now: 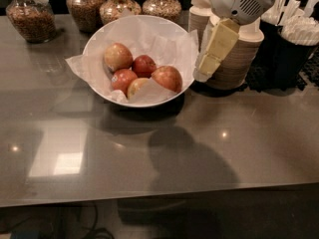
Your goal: Pick apple from white bowl
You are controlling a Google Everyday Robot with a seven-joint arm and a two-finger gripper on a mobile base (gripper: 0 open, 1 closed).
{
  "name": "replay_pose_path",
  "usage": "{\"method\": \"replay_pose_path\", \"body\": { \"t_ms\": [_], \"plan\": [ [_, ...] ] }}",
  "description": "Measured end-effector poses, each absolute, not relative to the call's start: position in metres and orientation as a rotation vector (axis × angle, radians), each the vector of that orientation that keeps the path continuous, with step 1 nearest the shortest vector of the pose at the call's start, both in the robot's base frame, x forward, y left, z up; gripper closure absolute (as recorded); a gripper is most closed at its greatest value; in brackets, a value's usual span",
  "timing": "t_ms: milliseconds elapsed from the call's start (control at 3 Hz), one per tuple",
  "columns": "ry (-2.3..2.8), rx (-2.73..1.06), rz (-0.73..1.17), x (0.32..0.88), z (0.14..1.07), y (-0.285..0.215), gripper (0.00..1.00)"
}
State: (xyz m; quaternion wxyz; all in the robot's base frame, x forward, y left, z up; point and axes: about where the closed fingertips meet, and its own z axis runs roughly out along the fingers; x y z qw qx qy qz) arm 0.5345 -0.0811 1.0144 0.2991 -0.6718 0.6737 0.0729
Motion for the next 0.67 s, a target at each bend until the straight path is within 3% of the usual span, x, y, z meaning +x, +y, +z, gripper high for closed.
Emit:
{"method": "replay_pose_path", "body": {
  "t_ms": [667],
  "plan": [
    [1.572, -1.729, 0.446, 0.592, 1.002, 0.01, 0.0]
  ]
}}
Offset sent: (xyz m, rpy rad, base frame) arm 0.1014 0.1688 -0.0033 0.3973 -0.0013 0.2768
